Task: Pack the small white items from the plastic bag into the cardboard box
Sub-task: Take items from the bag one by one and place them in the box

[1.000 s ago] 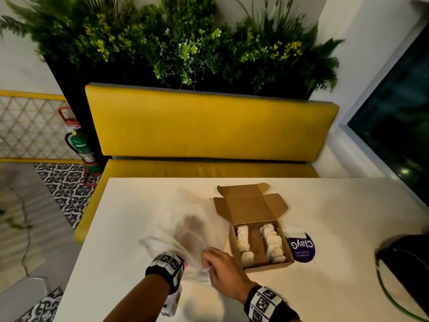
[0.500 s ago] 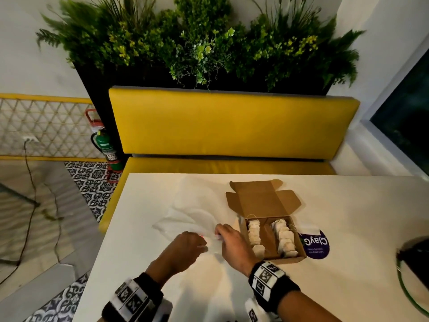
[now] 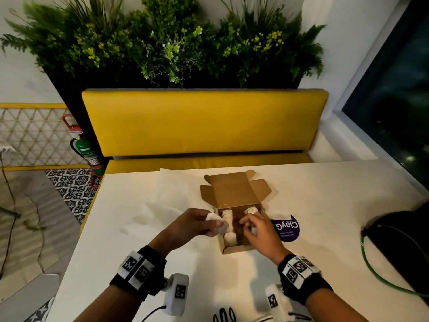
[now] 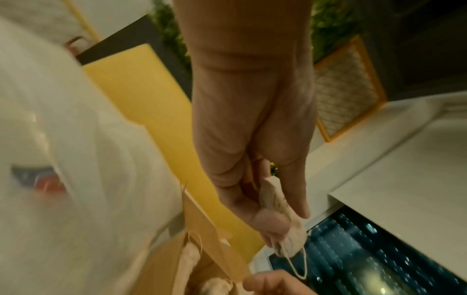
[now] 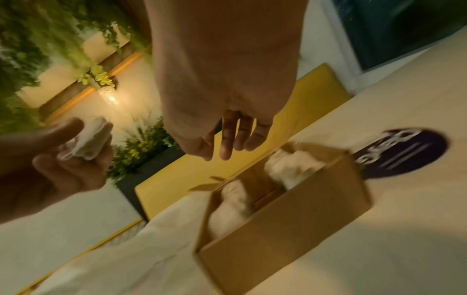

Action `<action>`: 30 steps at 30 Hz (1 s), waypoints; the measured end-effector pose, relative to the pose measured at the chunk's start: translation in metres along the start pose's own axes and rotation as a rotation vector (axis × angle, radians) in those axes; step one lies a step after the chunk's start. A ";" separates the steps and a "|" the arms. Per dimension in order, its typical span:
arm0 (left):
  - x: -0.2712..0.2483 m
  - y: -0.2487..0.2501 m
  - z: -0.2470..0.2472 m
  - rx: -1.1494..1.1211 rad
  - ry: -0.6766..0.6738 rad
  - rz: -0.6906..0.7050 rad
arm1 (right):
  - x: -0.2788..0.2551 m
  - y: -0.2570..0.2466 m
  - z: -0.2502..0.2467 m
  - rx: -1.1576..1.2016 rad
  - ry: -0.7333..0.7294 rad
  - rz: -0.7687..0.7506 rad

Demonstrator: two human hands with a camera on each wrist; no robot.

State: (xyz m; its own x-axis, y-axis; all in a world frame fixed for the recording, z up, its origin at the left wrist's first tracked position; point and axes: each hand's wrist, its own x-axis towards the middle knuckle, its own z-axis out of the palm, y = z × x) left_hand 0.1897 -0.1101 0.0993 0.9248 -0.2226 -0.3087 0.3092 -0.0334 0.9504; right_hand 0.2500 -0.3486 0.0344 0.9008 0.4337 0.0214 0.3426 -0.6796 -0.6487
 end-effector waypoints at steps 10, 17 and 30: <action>0.074 -0.022 0.067 0.091 0.068 -0.102 | -0.002 0.075 -0.032 -0.242 -0.152 0.077; 0.101 -0.035 0.092 0.515 0.141 -0.012 | 0.012 0.076 -0.032 -0.250 -0.192 0.032; 0.115 -0.058 0.146 1.032 0.194 0.032 | 0.023 0.093 -0.038 -0.216 -0.231 -0.001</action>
State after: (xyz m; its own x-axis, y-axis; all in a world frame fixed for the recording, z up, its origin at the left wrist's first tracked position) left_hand 0.2457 -0.2762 0.0137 0.9770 -0.0812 -0.1970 0.0292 -0.8648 0.5013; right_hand 0.3130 -0.4241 0.0036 0.8247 0.5402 -0.1675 0.4143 -0.7786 -0.4714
